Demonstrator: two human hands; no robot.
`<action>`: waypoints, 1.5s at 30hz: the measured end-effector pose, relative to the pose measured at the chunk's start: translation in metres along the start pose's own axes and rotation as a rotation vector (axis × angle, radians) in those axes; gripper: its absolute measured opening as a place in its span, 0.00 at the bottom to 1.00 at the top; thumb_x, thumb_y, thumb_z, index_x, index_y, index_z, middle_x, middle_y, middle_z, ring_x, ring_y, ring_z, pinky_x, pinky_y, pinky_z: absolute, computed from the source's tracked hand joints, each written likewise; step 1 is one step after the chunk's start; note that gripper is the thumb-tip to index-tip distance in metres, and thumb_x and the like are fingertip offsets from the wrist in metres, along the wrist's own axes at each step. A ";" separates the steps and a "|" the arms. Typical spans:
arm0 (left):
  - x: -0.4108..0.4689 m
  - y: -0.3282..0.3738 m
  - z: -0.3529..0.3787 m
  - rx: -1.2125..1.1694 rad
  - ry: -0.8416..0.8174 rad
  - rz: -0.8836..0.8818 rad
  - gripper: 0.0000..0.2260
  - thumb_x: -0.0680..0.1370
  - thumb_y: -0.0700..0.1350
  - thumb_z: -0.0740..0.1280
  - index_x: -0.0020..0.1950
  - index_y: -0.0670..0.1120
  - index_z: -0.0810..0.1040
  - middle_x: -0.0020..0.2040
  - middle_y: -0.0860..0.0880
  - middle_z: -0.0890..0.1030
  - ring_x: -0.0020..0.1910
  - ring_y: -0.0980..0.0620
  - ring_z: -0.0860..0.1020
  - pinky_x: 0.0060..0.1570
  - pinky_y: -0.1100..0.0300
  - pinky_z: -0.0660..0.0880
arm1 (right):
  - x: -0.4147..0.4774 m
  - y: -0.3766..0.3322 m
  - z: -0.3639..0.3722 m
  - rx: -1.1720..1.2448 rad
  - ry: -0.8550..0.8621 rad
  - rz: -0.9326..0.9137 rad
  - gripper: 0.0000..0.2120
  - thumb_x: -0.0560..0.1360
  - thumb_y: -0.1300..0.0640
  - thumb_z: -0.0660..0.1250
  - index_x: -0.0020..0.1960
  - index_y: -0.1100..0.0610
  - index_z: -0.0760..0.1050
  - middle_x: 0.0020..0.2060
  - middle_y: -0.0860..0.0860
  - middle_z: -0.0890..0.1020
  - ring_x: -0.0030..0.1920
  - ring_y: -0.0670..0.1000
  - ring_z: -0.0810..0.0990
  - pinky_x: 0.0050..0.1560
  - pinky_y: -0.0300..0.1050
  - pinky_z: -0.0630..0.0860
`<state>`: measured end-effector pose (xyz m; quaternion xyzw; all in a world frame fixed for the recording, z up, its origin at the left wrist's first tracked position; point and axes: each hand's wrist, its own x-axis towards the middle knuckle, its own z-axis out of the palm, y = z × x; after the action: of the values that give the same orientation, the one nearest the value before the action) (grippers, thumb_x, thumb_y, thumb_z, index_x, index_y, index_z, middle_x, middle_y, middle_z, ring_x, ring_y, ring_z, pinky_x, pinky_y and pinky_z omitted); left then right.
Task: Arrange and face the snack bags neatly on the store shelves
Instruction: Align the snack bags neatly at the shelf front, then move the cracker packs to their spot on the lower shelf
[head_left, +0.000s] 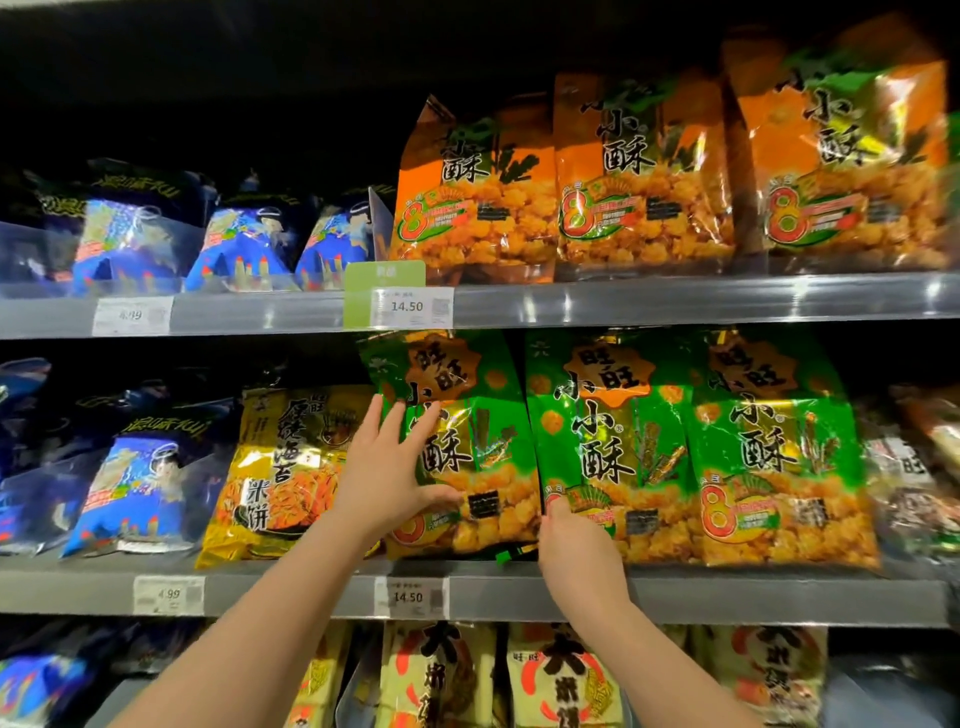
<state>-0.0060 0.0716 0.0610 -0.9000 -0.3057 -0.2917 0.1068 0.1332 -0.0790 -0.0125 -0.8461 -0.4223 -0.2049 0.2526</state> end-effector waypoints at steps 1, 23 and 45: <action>0.002 0.000 -0.003 -0.053 -0.003 -0.002 0.45 0.65 0.69 0.63 0.75 0.58 0.45 0.77 0.45 0.51 0.76 0.42 0.41 0.72 0.45 0.49 | 0.000 0.000 0.000 -0.001 -0.009 0.008 0.15 0.81 0.60 0.52 0.67 0.59 0.63 0.35 0.49 0.75 0.30 0.49 0.70 0.22 0.37 0.57; 0.014 -0.032 0.015 -1.197 0.046 -0.395 0.09 0.81 0.41 0.56 0.47 0.48 0.76 0.48 0.46 0.81 0.51 0.44 0.79 0.55 0.45 0.75 | -0.001 -0.003 0.006 0.023 0.058 0.051 0.11 0.78 0.56 0.61 0.59 0.58 0.70 0.24 0.43 0.62 0.23 0.47 0.64 0.20 0.34 0.53; -0.079 0.011 0.021 -0.872 0.410 -0.461 0.09 0.78 0.44 0.62 0.58 0.46 0.72 0.45 0.51 0.76 0.45 0.52 0.74 0.45 0.58 0.69 | -0.053 -0.015 0.006 0.121 0.108 0.021 0.10 0.80 0.51 0.54 0.52 0.55 0.71 0.28 0.47 0.72 0.28 0.52 0.70 0.22 0.39 0.55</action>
<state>-0.0405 0.0315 -0.0029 -0.6948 -0.3189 -0.5775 -0.2864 0.0919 -0.1001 -0.0426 -0.8212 -0.4111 -0.2215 0.3279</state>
